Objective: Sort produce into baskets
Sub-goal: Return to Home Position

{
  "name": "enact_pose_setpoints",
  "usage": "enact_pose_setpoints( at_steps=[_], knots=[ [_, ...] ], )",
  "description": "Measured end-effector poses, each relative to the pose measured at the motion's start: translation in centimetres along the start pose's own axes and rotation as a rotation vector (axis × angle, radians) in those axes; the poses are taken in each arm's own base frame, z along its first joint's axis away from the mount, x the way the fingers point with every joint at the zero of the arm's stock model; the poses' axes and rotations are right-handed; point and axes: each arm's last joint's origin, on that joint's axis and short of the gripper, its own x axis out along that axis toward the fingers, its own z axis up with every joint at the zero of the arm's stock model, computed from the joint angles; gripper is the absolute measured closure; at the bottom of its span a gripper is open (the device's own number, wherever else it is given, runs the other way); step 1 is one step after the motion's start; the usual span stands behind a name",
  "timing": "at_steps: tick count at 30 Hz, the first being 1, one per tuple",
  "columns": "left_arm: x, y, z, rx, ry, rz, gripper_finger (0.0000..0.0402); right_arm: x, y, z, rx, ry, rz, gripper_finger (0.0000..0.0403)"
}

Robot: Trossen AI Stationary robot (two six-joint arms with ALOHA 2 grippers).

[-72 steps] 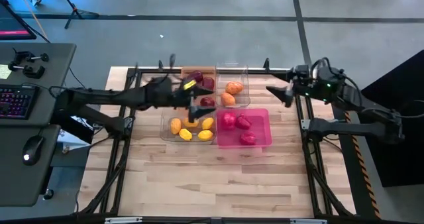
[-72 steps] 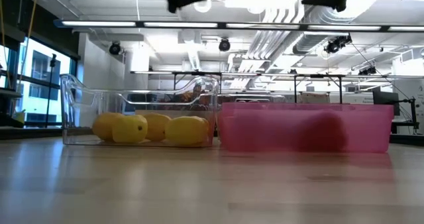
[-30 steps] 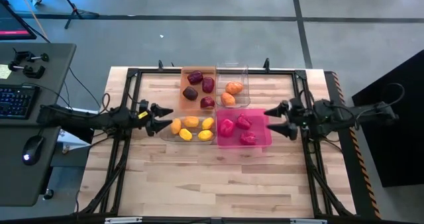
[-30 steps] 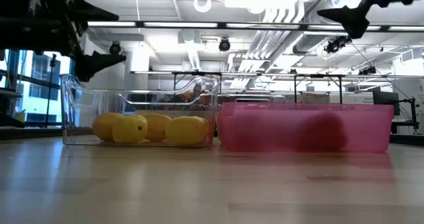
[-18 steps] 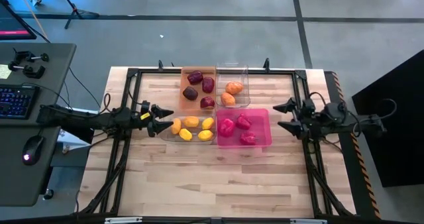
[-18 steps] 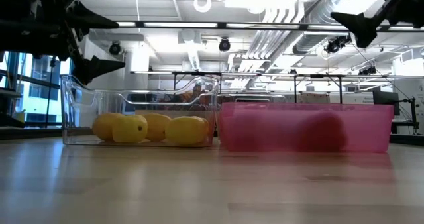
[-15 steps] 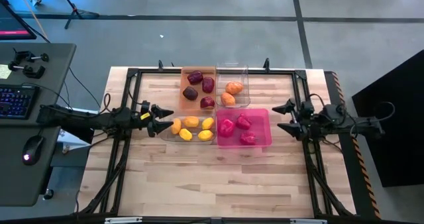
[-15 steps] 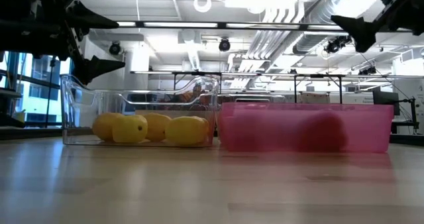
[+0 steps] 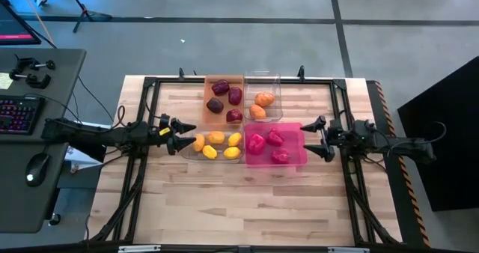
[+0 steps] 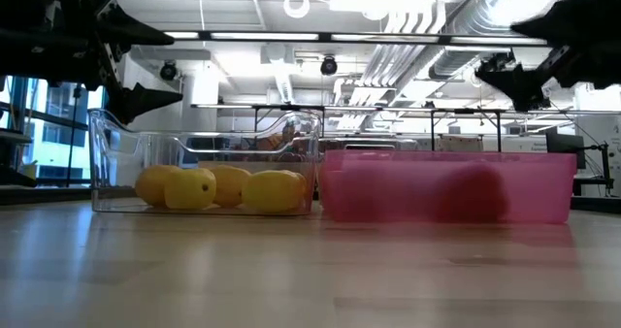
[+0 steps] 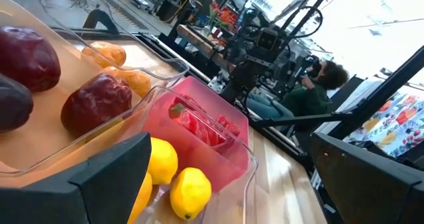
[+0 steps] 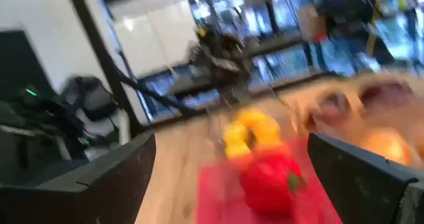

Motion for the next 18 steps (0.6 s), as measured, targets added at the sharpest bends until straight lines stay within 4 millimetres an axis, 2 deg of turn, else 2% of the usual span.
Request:
enact_pose_setpoints(
  at_steps=[3,18],
  knots=[
    [0.0,0.02,-0.02,0.001,0.002,0.002,0.0002,0.06,-0.23,-0.56,0.034,0.057,-0.039,0.002],
    [0.0,0.05,-0.08,0.002,0.008,0.005,0.0002,0.11,-0.27,-0.62,0.053,0.065,-0.043,0.002]
  ],
)
